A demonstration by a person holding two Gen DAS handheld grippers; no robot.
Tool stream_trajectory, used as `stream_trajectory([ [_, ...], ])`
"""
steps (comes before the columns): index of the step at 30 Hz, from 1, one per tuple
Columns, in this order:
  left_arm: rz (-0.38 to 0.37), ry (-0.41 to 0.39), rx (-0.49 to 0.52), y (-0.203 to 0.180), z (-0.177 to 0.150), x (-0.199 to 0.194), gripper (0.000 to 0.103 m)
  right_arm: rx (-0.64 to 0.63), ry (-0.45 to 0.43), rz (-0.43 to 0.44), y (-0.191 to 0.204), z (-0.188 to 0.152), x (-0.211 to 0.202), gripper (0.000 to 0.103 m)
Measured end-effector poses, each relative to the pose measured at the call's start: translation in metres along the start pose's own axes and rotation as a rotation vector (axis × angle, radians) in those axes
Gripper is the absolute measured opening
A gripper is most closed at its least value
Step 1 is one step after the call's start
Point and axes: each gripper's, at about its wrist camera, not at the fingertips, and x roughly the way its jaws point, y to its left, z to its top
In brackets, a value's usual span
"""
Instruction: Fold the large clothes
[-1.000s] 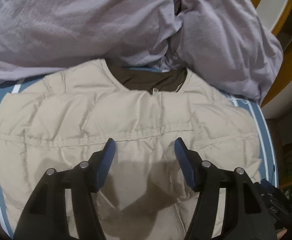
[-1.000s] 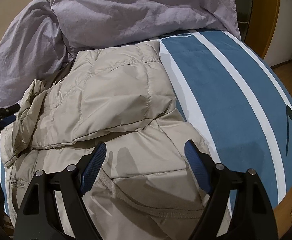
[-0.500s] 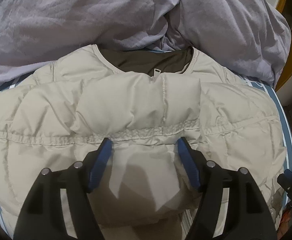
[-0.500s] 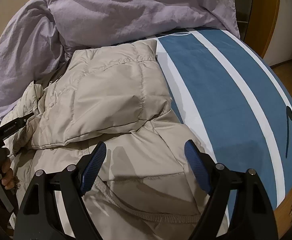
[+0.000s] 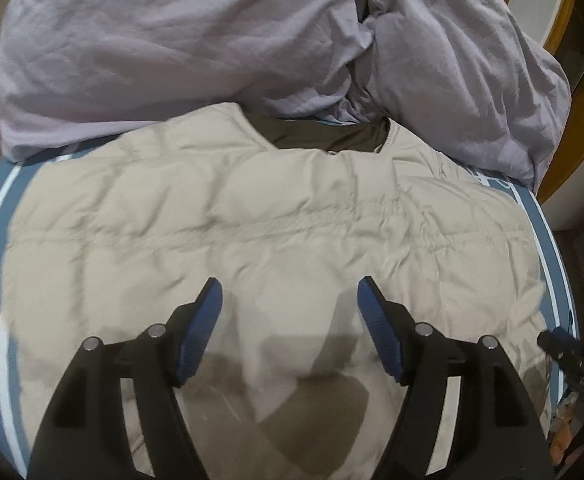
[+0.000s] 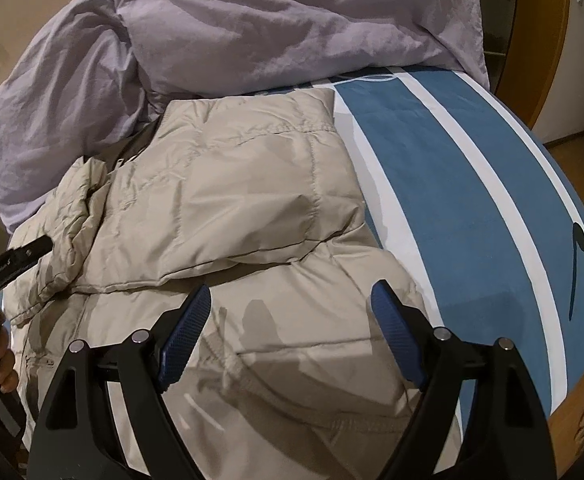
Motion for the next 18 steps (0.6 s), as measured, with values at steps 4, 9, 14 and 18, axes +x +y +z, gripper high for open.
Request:
stream_trajectory([
  [4, 0.028, -0.02, -0.016, 0.021, -0.021, -0.029, 0.076, -0.011, -0.006, 0.011, 0.004, -0.007, -0.01, 0.084],
  [9, 0.066, -0.029, -0.065, 0.058, -0.055, -0.061, 0.079, -0.015, -0.011, 0.014, 0.004, -0.026, -0.025, 0.084],
  [14, 0.102, -0.025, -0.114, 0.098, -0.091, -0.087, 0.081, -0.027, -0.009, -0.002, -0.005, -0.05, -0.04, 0.084],
  [18, 0.12, -0.011, -0.144, 0.13, -0.123, -0.106, 0.081, -0.017, 0.003, -0.014, -0.022, -0.07, -0.052, 0.084],
])
